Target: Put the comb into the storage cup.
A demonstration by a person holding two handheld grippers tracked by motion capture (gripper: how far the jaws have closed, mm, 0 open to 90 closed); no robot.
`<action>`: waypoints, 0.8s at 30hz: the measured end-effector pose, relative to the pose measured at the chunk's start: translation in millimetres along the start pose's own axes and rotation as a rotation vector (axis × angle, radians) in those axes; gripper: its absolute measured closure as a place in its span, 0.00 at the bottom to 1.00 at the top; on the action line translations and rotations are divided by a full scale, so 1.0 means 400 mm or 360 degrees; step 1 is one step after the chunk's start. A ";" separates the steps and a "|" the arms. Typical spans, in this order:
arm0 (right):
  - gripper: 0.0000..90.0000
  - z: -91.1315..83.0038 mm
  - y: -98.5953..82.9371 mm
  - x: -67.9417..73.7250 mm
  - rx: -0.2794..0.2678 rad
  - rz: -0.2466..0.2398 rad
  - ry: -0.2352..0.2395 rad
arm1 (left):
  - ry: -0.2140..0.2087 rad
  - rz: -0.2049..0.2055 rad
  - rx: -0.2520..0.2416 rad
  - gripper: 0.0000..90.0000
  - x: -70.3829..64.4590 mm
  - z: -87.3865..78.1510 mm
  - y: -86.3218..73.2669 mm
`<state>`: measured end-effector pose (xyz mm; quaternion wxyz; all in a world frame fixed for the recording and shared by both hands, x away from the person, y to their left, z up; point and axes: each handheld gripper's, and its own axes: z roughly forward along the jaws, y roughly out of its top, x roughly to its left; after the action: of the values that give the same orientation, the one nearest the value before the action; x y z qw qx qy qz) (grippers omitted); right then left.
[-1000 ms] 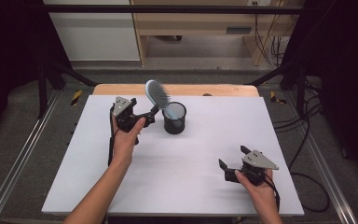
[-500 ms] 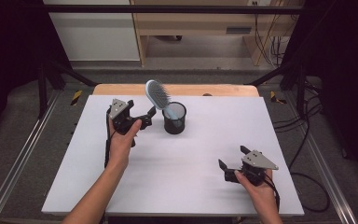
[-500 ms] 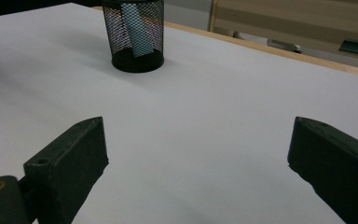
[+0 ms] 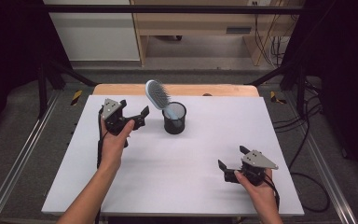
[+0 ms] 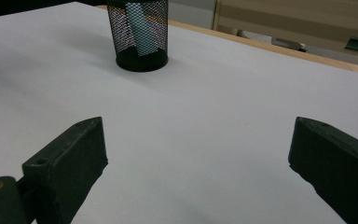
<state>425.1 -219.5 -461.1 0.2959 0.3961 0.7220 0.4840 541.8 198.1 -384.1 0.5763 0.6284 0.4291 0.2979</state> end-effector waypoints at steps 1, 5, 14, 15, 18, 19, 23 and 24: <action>0.05 0.000 0.000 -0.001 0.0000 0.0002 0.0000 | 0.0002 0.0010 0.0002 0.03 0.001 -0.002 0.001; 0.04 -0.002 0.001 -0.003 0.0007 0.0011 0.0008 | 0.0012 0.0036 0.0010 0.03 0.007 -0.014 0.006; 0.06 -0.003 0.002 -0.002 0.0015 0.0028 0.0035 | 0.0052 0.0079 0.0019 0.02 0.025 -0.049 0.024; 0.06 -0.004 0.002 -0.003 0.0015 0.0028 0.0037 | 0.0064 0.0117 0.0030 0.03 0.026 -0.052 0.024; 0.06 -0.004 0.002 -0.003 0.0015 0.0031 0.0040 | 0.0074 0.0211 0.0057 0.02 0.027 -0.063 0.021; 0.06 -0.004 0.003 -0.003 0.0016 0.0031 0.0040 | 0.0076 0.0235 0.0065 0.02 0.025 -0.067 0.019; 0.06 -0.002 0.002 -0.001 0.0020 0.0028 0.0040 | 0.0063 0.0265 0.0061 0.02 0.025 -0.086 0.019; 0.06 -0.001 0.002 0.000 0.0021 0.0028 0.0041 | 0.0061 0.0260 0.0058 0.02 0.026 -0.090 0.020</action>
<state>425.0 -219.7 -460.1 0.2798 0.3979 0.7254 0.4870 516.8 224.3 -371.8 0.5302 0.6659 0.3928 0.3480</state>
